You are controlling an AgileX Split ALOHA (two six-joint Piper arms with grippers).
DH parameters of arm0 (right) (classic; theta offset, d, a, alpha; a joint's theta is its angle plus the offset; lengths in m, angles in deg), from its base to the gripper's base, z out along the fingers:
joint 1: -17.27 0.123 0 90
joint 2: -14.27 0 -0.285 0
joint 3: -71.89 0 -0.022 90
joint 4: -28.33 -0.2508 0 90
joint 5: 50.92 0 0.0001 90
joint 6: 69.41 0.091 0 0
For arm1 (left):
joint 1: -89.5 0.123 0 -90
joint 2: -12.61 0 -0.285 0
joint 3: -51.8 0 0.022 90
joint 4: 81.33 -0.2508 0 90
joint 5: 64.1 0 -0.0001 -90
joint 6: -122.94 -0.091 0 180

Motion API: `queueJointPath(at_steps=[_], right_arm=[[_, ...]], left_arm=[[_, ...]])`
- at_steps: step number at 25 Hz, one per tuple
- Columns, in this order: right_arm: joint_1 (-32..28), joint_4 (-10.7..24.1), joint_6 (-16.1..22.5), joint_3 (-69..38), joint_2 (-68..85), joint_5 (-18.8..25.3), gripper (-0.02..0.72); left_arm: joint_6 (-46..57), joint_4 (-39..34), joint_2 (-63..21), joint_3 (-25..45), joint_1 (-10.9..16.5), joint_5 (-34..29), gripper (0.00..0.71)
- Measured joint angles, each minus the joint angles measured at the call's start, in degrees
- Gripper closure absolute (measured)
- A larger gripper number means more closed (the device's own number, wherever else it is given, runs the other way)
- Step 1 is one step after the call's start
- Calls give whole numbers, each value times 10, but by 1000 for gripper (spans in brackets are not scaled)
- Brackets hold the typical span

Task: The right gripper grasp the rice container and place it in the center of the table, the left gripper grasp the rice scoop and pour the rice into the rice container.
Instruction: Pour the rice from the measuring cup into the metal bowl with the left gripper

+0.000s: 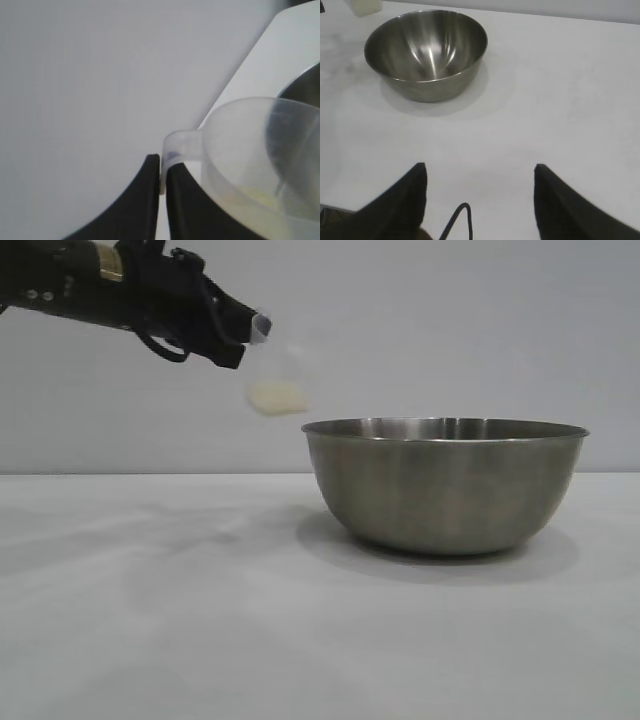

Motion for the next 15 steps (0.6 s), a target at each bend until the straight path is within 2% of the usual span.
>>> queueJointPath(at_steps=[5, 9, 15], right_arm=[[0, 0, 0, 0, 0, 0, 276], [0, 0, 0, 0, 0, 0, 276], [0, 1, 0, 0, 0, 0, 276]], left_arm=[[-68, -10, 0, -44, -22, -23, 710], [-126, -56, 0, -64, -33, -47, 710], [-267, -94, 0, -69, -74, -101, 710]])
